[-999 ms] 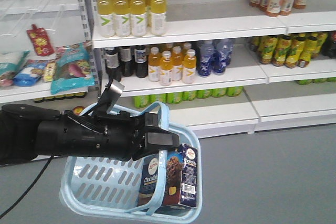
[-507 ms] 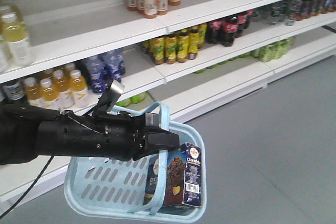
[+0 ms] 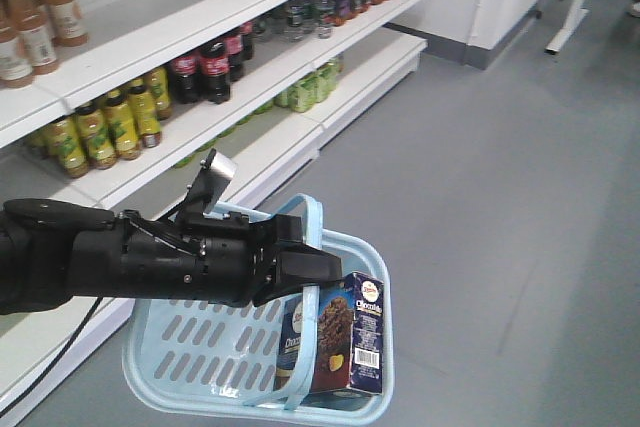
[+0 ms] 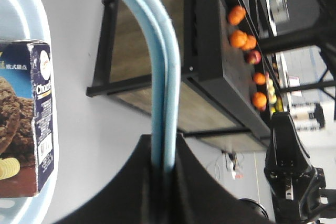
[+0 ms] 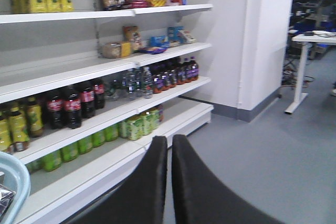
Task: Left arm holds basket, right arm returns cookies
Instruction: 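Hold the basket and turn the base past the drink shelves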
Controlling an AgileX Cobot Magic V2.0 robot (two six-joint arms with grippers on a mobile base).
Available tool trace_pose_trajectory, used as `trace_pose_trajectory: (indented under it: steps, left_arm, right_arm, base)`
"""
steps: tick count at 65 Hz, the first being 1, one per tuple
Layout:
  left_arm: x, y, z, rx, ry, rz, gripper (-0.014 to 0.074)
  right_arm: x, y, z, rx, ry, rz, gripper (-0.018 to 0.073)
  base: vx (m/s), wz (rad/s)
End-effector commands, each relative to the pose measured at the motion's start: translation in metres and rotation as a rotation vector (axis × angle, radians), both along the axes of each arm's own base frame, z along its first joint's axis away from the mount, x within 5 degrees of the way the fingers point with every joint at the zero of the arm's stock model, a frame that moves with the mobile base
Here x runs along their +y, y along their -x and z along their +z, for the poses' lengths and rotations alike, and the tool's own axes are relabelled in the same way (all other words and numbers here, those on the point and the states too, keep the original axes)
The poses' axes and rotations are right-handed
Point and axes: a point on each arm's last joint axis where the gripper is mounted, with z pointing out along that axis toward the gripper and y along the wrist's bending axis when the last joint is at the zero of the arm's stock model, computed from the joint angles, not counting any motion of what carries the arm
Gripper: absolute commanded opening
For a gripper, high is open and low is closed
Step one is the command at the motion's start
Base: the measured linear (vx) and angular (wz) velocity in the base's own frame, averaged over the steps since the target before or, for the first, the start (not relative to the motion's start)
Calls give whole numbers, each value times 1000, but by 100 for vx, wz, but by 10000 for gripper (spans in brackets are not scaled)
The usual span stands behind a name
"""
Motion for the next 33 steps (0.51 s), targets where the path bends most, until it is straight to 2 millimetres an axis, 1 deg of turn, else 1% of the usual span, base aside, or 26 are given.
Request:
trace_pose_trajectory:
  steps: [1, 33]
  left_arm:
    - [-4, 3, 34, -39, 149, -5, -3]
    - [-4, 3, 34, -39, 149, -5, -3]
  right_arm:
    - [0, 1, 1, -67, 15, -9, -6]
    - [0, 1, 1, -67, 15, -9, -6]
  base:
    - [19, -73]
    - [17, -68]
